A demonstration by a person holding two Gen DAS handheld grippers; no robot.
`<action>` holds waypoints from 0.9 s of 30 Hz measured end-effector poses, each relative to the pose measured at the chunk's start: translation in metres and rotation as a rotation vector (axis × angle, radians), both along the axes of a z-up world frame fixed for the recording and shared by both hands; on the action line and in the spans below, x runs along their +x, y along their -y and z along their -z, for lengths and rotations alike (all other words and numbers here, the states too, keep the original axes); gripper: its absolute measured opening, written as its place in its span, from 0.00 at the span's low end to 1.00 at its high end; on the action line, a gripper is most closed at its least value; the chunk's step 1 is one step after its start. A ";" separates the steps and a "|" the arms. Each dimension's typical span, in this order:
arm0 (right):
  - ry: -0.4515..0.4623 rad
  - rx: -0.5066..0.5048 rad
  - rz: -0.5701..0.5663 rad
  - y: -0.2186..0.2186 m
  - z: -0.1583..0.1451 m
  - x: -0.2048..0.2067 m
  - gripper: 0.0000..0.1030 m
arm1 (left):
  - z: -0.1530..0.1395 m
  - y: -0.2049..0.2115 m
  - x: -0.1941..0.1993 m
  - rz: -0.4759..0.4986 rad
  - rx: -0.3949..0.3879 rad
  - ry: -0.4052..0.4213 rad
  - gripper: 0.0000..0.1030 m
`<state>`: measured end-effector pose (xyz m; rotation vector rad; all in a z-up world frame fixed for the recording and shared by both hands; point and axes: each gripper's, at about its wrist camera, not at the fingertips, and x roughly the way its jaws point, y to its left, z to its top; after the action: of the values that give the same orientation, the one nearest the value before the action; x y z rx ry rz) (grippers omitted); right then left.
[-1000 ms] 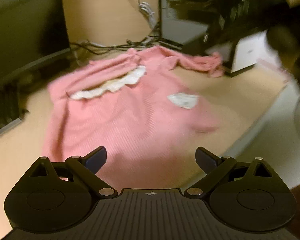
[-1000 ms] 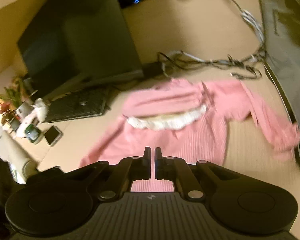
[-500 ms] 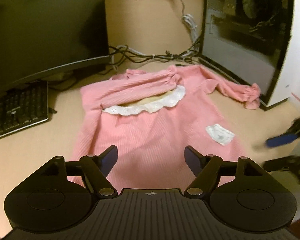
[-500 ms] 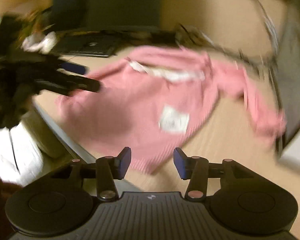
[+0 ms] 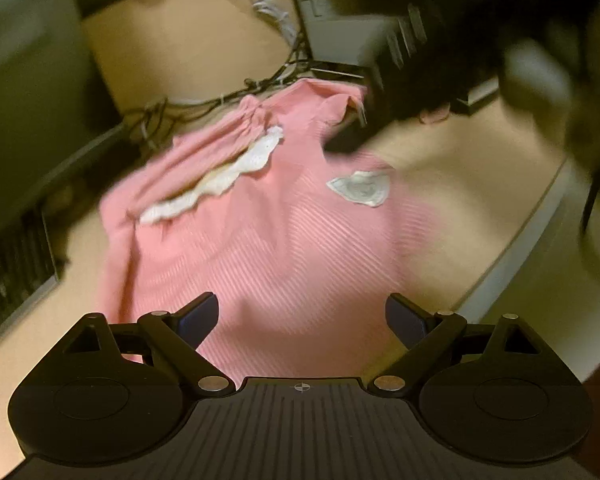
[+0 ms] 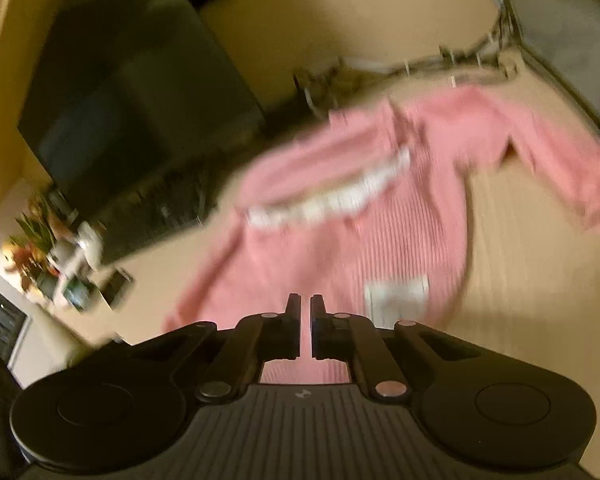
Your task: Fold clothes
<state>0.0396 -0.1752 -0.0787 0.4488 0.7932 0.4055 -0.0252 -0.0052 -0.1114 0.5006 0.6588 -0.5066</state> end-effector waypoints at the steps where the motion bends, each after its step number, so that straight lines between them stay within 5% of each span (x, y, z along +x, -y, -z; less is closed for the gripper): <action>1: 0.011 -0.008 0.003 0.002 -0.006 0.002 0.04 | 0.003 0.003 0.003 0.010 0.017 0.013 0.91; 6: 0.040 -0.165 -0.043 0.005 -0.022 -0.007 0.06 | -0.012 -0.001 0.000 0.124 -0.039 -0.028 0.92; 8: 0.005 -0.202 -0.061 0.011 -0.013 -0.018 0.18 | -0.015 -0.005 -0.002 0.128 -0.041 -0.035 0.92; 10: -0.070 -0.197 -0.043 0.020 0.004 -0.026 0.30 | -0.014 -0.006 0.000 0.111 -0.043 -0.057 0.92; 17: -0.239 -0.022 0.062 0.026 0.058 -0.026 0.31 | -0.012 -0.004 -0.002 0.113 -0.071 -0.099 0.93; 19: -0.236 0.029 0.058 0.015 0.062 -0.016 0.30 | -0.012 -0.003 -0.005 0.127 -0.056 -0.087 0.94; 21: -0.241 0.048 0.050 0.003 0.063 -0.003 0.09 | -0.011 -0.001 -0.005 0.128 -0.030 -0.069 0.94; 27: -0.142 0.154 0.069 0.008 0.031 0.014 0.03 | -0.010 0.001 -0.002 0.130 0.017 -0.007 0.95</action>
<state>0.0536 -0.1835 -0.1095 0.6524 0.8848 0.3751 -0.0273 -0.0065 -0.1018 0.5608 0.6403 -0.6261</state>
